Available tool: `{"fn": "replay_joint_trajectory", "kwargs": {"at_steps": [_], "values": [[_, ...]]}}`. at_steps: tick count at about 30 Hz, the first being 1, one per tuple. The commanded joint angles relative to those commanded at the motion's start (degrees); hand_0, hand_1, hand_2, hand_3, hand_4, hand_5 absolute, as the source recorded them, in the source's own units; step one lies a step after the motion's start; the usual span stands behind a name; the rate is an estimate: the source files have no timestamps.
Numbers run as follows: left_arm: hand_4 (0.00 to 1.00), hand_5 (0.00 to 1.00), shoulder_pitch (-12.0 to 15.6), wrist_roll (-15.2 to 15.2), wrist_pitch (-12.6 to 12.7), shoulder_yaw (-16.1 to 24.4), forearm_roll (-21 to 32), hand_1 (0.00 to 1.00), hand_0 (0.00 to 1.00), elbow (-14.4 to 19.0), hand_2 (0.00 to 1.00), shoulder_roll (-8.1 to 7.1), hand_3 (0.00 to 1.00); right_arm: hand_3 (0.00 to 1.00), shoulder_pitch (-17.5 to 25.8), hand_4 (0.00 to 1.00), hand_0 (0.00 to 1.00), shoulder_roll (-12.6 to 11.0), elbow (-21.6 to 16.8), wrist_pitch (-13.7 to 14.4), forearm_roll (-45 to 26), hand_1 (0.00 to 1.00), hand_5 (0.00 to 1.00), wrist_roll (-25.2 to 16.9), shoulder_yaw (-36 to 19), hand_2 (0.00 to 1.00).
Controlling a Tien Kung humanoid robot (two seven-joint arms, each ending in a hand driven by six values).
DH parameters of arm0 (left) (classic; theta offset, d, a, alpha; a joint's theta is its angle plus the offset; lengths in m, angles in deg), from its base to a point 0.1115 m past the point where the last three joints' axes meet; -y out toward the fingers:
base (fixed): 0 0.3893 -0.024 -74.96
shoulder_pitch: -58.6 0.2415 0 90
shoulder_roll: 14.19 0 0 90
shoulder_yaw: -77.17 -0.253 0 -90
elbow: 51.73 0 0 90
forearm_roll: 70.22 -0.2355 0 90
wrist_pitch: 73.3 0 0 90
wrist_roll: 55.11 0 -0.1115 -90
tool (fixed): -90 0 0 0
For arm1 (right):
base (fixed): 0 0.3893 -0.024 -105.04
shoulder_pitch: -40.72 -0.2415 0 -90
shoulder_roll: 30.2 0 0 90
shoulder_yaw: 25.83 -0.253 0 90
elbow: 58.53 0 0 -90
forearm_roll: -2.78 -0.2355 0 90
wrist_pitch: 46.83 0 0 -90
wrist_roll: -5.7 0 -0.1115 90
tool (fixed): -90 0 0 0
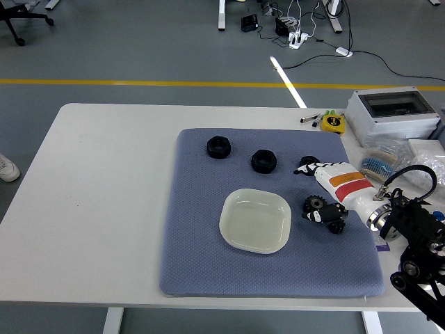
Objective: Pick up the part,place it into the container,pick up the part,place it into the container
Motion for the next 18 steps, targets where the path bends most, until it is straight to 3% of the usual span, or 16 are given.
{"fn": "replay_joint_trajectory", "kwargs": {"at_steps": [18], "values": [[0.629, 0.604, 0.1, 0.0, 0.0, 0.2, -0.3, 0.529, 0.662, -0.1, 0.548, -0.19, 0.560, 0.757, -6.0, 0.998, 0.489, -0.4, 4.9, -3.9, -0.4, 0.615, 0.192, 0.8, 6.1, 0.698]]}}
